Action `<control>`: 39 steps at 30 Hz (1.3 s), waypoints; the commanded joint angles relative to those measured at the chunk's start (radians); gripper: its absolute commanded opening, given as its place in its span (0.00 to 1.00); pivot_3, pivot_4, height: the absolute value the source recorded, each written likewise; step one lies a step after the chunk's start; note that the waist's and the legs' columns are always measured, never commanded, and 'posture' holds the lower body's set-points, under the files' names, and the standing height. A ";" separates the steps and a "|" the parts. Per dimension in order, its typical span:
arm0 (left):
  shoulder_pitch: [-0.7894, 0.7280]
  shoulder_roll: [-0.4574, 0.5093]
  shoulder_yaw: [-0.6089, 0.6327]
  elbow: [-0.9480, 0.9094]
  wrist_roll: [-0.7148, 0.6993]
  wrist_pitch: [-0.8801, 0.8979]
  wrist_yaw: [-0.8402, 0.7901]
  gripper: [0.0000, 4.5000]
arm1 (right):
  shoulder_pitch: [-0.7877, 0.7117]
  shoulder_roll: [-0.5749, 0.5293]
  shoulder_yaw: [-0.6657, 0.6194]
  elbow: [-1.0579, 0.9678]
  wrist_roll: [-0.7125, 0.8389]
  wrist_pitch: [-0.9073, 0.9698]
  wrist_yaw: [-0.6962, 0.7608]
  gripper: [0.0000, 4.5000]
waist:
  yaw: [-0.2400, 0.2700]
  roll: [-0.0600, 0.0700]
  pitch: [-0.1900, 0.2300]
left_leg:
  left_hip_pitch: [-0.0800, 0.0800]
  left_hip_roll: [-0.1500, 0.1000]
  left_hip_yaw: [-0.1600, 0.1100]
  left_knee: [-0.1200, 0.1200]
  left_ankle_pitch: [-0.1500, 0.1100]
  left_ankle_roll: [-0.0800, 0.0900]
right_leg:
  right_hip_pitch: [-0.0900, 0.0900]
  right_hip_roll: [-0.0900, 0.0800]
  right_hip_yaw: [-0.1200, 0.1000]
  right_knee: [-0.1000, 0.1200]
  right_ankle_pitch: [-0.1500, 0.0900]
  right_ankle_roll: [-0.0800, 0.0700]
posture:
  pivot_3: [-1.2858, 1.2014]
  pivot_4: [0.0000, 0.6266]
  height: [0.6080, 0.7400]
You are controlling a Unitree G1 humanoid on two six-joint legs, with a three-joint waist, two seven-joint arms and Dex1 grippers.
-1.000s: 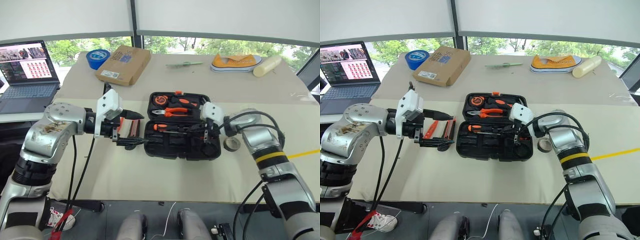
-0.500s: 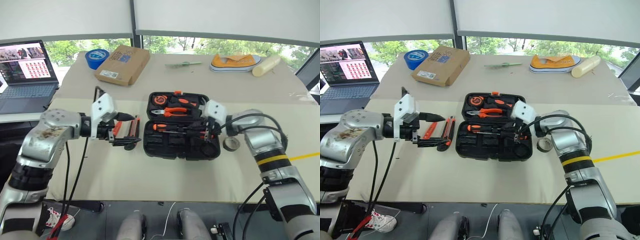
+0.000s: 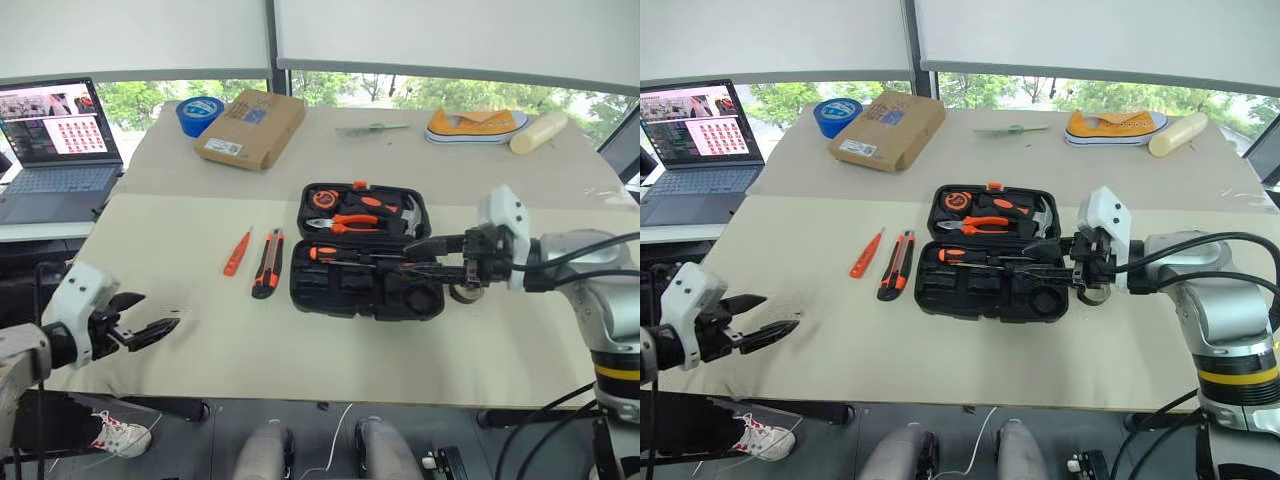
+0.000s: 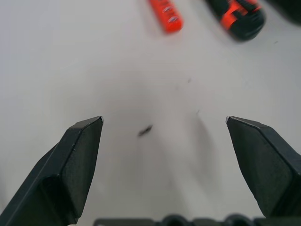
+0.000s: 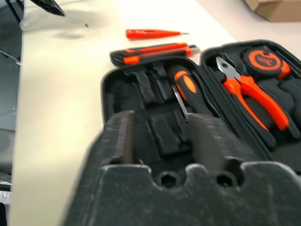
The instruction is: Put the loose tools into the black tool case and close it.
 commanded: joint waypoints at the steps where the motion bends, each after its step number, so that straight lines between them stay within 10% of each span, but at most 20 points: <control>1: -0.052 0.035 -0.004 -0.040 -0.016 0.055 0.043 1.00 | 0.005 -0.025 -0.053 -0.063 0.062 0.028 -0.024 0.84 | 0.003 0.000 0.000 | 0.000 0.000 0.000 0.000 0.000 0.000 | 0.000 0.000 0.000 0.000 0.000 0.000 | 0.52 0.24 0.96; 3: -0.087 0.058 -0.046 -0.040 -0.012 0.064 0.049 1.00 | 0.011 -0.033 -0.055 -0.079 0.081 0.035 -0.030 0.99 | 0.004 0.000 0.000 | 0.000 0.000 0.000 0.000 0.000 0.000 | 0.000 0.001 0.000 0.000 0.000 0.000 | 0.52 0.24 0.96; 16: -0.849 -0.040 -0.526 0.338 0.059 0.350 0.225 1.00 | 0.005 -0.035 -0.031 -0.121 0.097 0.015 -0.103 0.99 | 0.006 -0.001 0.000 | -0.002 -0.002 -0.001 0.002 0.001 -0.001 | 0.000 0.005 -0.002 0.004 0.002 -0.001 | 0.52 0.24 0.96; 30: -1.118 -0.225 -0.864 0.834 0.314 0.165 0.174 1.00 | 0.044 0.006 -0.005 -0.159 0.077 -0.021 -0.198 0.99 | 0.002 -0.002 0.000 | -0.003 -0.001 0.000 0.004 0.001 -0.001 | -0.001 0.006 -0.001 0.004 0.002 -0.001 | 0.52 0.24 0.96; 39: -1.107 -0.216 -0.862 0.870 0.354 0.145 0.113 0.31 | 0.082 -0.003 -0.026 -0.180 0.080 -0.024 -0.218 1.00 | 0.003 -0.001 0.000 | -0.002 -0.001 0.000 0.004 0.001 0.000 | 0.000 0.006 -0.002 0.004 0.002 -0.001 | 0.52 0.24 0.96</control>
